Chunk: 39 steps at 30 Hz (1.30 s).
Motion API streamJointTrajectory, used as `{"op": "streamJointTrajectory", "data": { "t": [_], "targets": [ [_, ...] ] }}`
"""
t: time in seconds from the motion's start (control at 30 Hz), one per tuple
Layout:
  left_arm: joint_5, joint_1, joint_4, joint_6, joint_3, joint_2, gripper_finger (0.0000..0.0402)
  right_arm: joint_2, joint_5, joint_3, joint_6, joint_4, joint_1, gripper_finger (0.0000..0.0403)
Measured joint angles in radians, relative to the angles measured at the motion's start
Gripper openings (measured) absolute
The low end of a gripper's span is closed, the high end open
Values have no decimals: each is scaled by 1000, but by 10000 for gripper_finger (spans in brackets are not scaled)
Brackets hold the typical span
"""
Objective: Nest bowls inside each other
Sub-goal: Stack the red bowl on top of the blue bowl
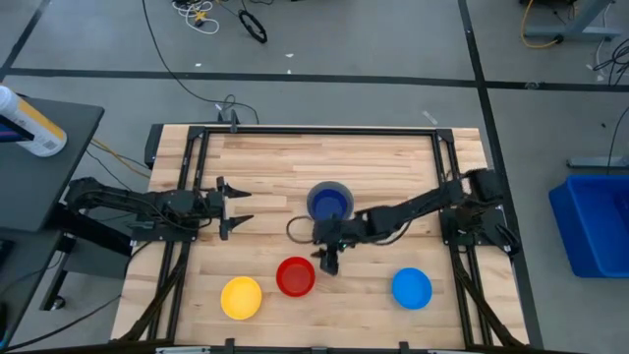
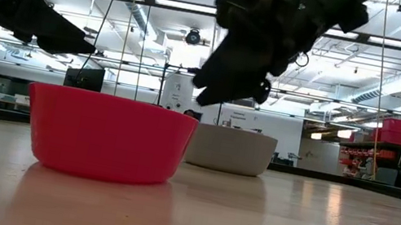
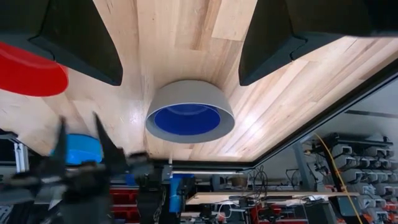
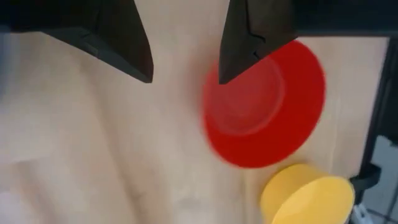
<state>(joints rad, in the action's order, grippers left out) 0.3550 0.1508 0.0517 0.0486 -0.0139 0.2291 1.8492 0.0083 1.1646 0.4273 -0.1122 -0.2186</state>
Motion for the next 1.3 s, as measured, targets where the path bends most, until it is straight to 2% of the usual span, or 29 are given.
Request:
{"op": "streamJointTrajectory", "data": {
  "t": [0.13, 0.27, 0.67, 0.77, 0.87, 0.9, 1.1, 1.3],
  "targets": [
    [-3, 0, 0, 0, 0, 0, 332, 102, -13, 84, 10, -26, -22, 193],
    [-4, 0, -1, 0, 0, 0, 332, 149, -21, 140, 24, -23, -33, 190],
    [-4, 0, -1, 0, 0, 0, 332, 201, -10, 153, 64, -29, -42, 165],
    [-4, 0, -1, 0, 0, 0, 332, 200, -10, 153, 64, -25, -42, 119],
    [-4, 0, -1, 0, 0, 0, 332, 200, -10, 153, 60, -25, -42, 31],
    [-4, 0, -1, 0, 0, 0, 332, 200, -8, 153, 52, -25, -42, 17],
    [-4, 0, -1, 0, 0, 0, 332, 190, 103, 153, 22, 19, -44, 5],
    [-4, 0, -1, 0, 0, 0, 332, 62, 269, 153, -67, -79, -26, 4]
  ]
}}
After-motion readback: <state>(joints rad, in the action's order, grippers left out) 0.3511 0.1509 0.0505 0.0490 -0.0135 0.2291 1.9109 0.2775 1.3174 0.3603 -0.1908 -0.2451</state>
